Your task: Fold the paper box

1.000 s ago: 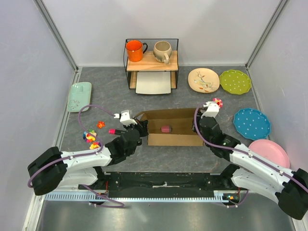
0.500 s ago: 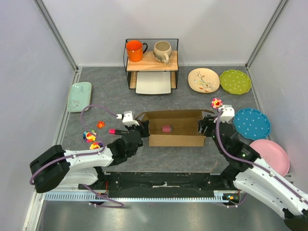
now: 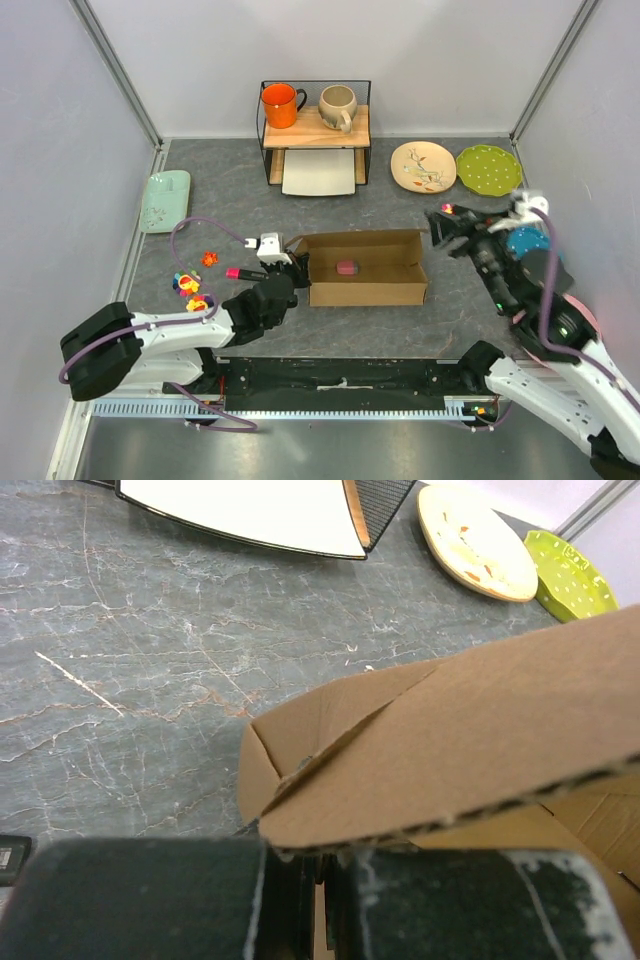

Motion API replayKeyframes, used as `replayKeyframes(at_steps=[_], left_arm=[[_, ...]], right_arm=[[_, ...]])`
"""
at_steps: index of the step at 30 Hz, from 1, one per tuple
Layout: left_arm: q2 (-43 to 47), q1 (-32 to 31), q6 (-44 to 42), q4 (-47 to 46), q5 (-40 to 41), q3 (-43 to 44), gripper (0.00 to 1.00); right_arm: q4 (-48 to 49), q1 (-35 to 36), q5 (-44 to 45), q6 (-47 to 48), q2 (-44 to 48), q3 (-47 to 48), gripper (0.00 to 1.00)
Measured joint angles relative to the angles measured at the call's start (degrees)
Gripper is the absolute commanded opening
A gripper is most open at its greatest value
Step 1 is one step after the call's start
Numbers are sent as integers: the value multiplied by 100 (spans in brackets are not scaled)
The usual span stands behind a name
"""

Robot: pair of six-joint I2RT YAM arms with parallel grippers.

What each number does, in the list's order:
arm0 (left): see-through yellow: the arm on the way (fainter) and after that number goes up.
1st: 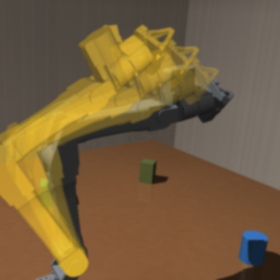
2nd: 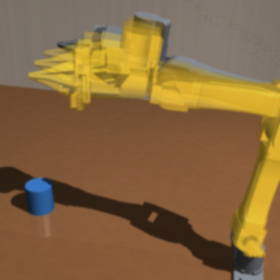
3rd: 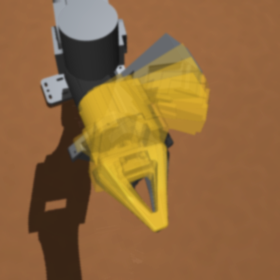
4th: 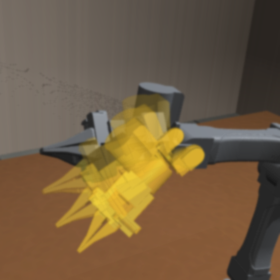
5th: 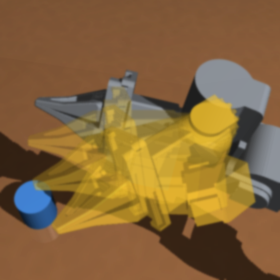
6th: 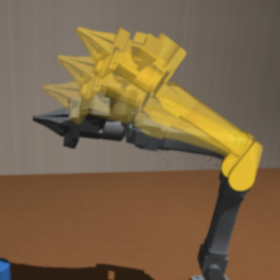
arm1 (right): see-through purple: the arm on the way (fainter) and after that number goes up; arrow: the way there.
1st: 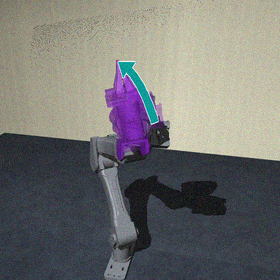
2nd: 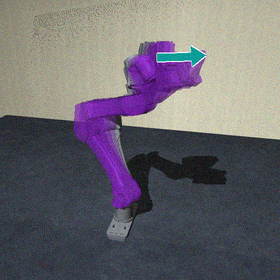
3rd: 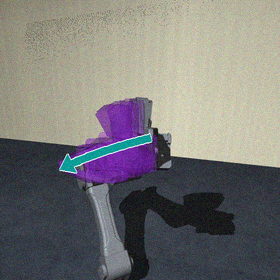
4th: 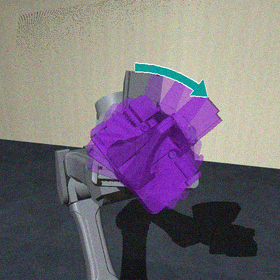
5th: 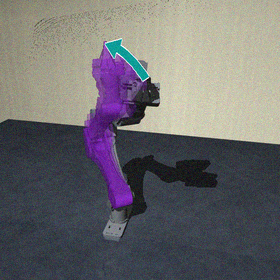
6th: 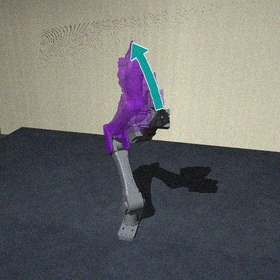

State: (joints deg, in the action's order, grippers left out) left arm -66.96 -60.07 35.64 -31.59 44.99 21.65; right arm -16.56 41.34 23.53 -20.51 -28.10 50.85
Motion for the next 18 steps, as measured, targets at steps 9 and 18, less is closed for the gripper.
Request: replayKeyframes(at_steps=[9, 18], left_arm=[[308, -116, -304, 48, -138, -195, 8], [774, -203, -691, 1091, -1005, -350, 26]], right_arm=[[404, -2, -645, 184, -2942, 339, 69], [758, 2, -1174, -76, -2761, -1346, 67]])
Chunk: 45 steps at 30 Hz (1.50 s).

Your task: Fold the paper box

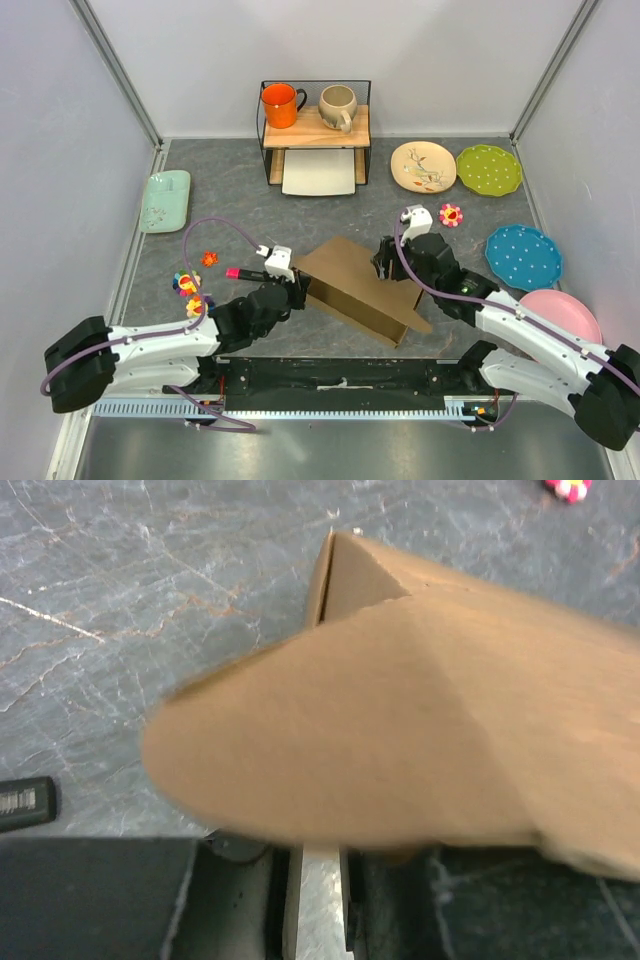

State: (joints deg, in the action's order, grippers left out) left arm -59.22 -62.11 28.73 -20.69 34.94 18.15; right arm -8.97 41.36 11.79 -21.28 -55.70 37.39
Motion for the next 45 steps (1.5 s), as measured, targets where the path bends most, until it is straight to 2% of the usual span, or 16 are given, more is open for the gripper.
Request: replayKeyframes(at_steps=[5, 11, 16, 22, 23, 24, 27, 30, 35, 39, 41, 45], left_arm=[[560, -2, -83, 1193, -361, 201, 27], [1663, -4, -68, 2682, -295, 433, 27], [2719, -7, 367, 3963, 245, 597, 26], [3276, -11, 994, 4444, 1069, 953, 31], [3235, -11, 999, 4380, 1185, 1040, 33], [3161, -11, 968, 4240, 1252, 1117, 44], [2743, -11, 680, 3654, 1287, 1331, 59], [1980, 24, 404, 2992, 1095, 1631, 63], [717, 319, 186, 2181, 297, 1926, 62], [-153, 1069, 319, 2186, -645, 2149, 50], [-439, 1399, 391, 2179, -1126, 2173, 47], [-874, 1561, 496, 2107, -2120, 2114, 42]], right_arm=[[234, 0, -107, -149, 227, -656, 66], [402, 0, -168, -208, 240, -896, 66], [511, 0, -223, -177, 240, -898, 64], [505, 7, -621, -2, -92, -894, 62], [507, 7, -693, -7, -149, -894, 62], [522, 7, -748, -15, -195, -896, 62], [557, 7, -855, -85, -203, -907, 61], [643, 7, -901, -192, -210, -988, 62], [656, 11, -905, -302, -66, -1049, 62], [507, 17, -951, -361, 85, -1058, 63], [455, 17, -957, -382, 125, -1058, 63], [352, 24, -957, -402, 179, -1056, 64]])
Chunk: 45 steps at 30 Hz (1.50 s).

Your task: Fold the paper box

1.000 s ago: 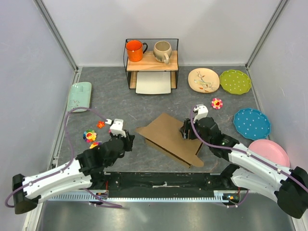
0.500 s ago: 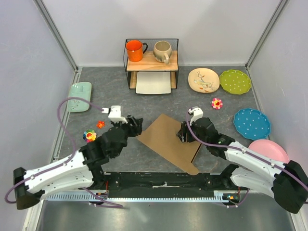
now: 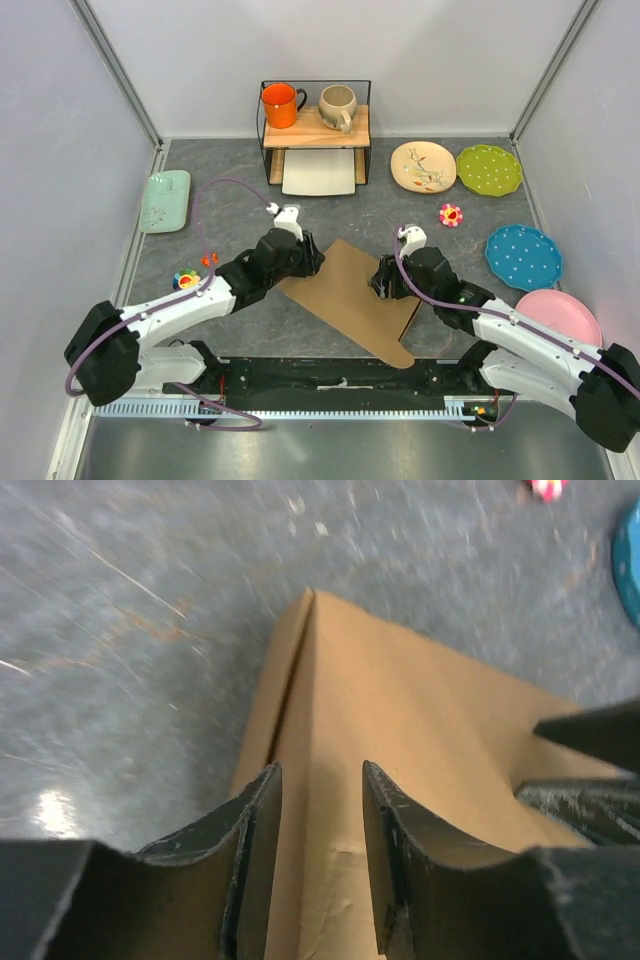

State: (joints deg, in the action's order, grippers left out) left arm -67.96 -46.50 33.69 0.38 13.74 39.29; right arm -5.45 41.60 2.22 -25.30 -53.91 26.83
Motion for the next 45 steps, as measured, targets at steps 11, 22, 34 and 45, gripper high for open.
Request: replayKeyframes(at_steps=[11, 22, 34, 45], left_arm=[[-354, -17, 216, -393, -1211, -629, 41], [345, -24, 793, -673, -605, -1338, 46], [1333, -24, 1322, -660, 96, -2059, 46], [1283, 20, 1475, -1202, 588, -2396, 47]], right_arm=[[-627, 20, 249, -70, 175, 249, 65], [-2640, 26, 1829, -1519, 826, 1563, 83], [-2962, 28, 1108, -2409, 581, 280, 77], [-730, -52, 922, -2754, -173, -313, 42]])
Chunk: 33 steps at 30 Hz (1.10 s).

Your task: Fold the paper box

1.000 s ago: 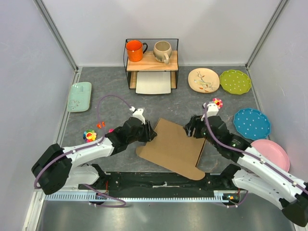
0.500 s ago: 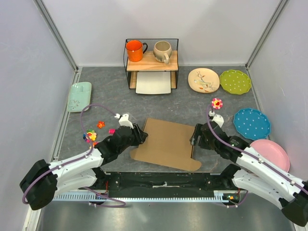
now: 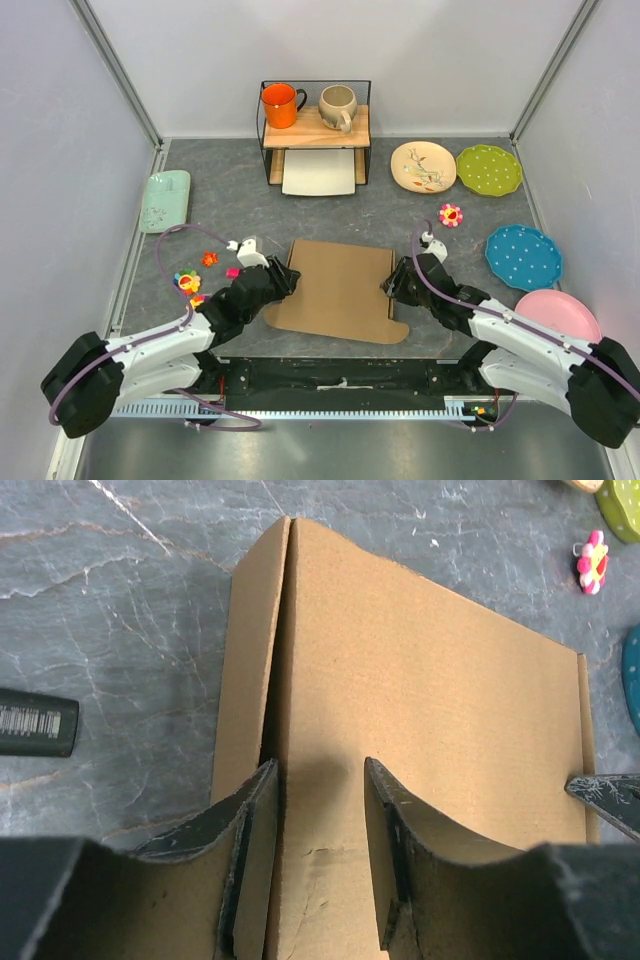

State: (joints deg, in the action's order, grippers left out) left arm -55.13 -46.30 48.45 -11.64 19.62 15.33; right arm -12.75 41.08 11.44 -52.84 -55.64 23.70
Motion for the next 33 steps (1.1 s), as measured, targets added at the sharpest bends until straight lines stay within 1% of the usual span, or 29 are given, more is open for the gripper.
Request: replayKeyframes(at_steps=[2, 6, 7, 8, 11, 13, 16, 20, 23, 26, 28, 30, 33], left_arm=[[-214, 17, 0, -225, 98, 22, 47], [-791, 114, -4, -592, 136, 271, 48], [-949, 177, -7, -713, 103, 337, 50], [-1084, 247, -4, -841, 55, 402, 52], [-1305, 590, 0, -1001, -415, 549, 59], [-1279, 763, 2, -1008, -728, 562, 63], [-1021, 944, -9, -911, -1064, 560, 64], [-533, 1143, -98, -505, -1069, 562, 65], [-87, 1169, -232, -72, -933, 566, 67], [197, 1169, -448, 4, -883, 573, 69], [85, 1174, -553, 7, -927, 605, 69], [-278, 1174, -601, -28, -1091, 691, 68], [-874, 1174, -592, -197, -1473, 647, 64]], right_arm=[[313, -109, 35, 24, -208, 24, 40], [789, -448, 153, 269, -623, 168, 42], [907, -575, 170, 358, -697, 192, 44], [1016, -688, 160, 439, -761, 212, 48], [1226, -1080, 63, 717, -901, 249, 57], [1281, -1314, -81, 876, -938, 256, 59], [1303, -1539, -219, 1121, -955, 264, 61], [1318, -1611, -264, 1305, -1067, 348, 61], [1357, -1626, -269, 1394, -1231, 463, 62], [1453, -1635, -282, 1447, -1344, 501, 62], [1530, -1644, -302, 1482, -1421, 525, 62], [1606, -1646, -330, 1513, -1497, 546, 61], [1740, -1657, -389, 1523, -1572, 549, 59]])
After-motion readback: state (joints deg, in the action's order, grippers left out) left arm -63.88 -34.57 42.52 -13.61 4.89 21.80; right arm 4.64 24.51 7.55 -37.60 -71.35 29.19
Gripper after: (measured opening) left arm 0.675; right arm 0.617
